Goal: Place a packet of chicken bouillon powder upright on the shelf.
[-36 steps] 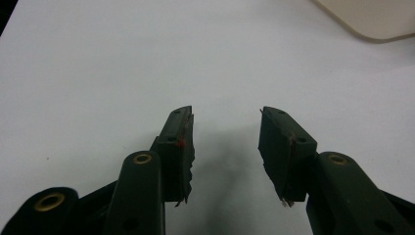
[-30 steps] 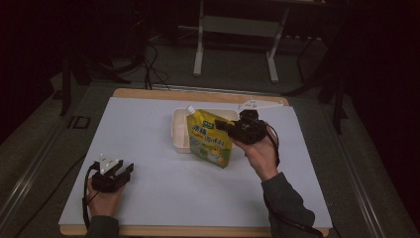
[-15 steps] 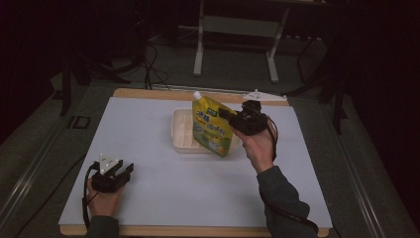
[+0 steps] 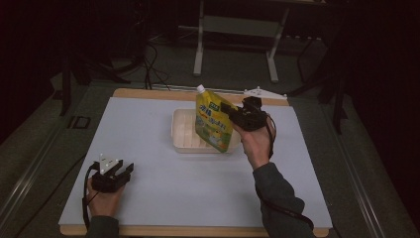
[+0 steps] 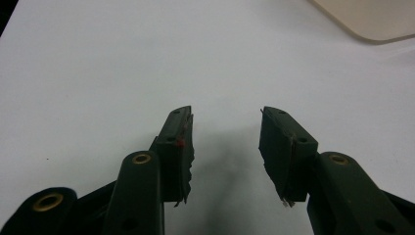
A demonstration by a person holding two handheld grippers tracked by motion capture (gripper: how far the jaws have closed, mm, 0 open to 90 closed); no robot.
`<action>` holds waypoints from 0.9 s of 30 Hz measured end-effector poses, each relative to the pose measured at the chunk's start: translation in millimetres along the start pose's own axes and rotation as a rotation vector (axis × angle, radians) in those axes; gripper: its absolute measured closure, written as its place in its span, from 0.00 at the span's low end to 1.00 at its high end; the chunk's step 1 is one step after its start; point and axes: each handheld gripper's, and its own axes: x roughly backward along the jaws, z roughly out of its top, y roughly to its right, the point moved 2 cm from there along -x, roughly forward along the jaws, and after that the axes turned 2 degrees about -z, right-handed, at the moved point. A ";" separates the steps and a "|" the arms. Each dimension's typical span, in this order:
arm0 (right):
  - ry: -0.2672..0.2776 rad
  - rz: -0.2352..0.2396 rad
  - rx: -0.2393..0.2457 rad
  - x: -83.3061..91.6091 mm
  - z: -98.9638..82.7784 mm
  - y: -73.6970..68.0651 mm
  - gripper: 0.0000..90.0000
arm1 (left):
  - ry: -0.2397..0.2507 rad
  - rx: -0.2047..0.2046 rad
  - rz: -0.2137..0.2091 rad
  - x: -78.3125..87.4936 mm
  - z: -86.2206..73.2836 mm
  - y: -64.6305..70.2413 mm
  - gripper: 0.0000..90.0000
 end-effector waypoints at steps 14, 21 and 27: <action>0.053 -0.091 -0.037 -0.2 7.2 16.0 1.00 | 0.000 -0.002 0.000 -0.2 0.0 0.1 0.62; 0.073 -0.138 -0.061 -0.2 8.1 26.5 1.00 | 0.002 -0.001 0.000 -0.2 0.0 0.1 0.62; 0.095 -0.180 -0.072 0.4 6.2 34.8 1.00 | 0.003 0.000 -0.001 -0.2 0.0 0.1 0.62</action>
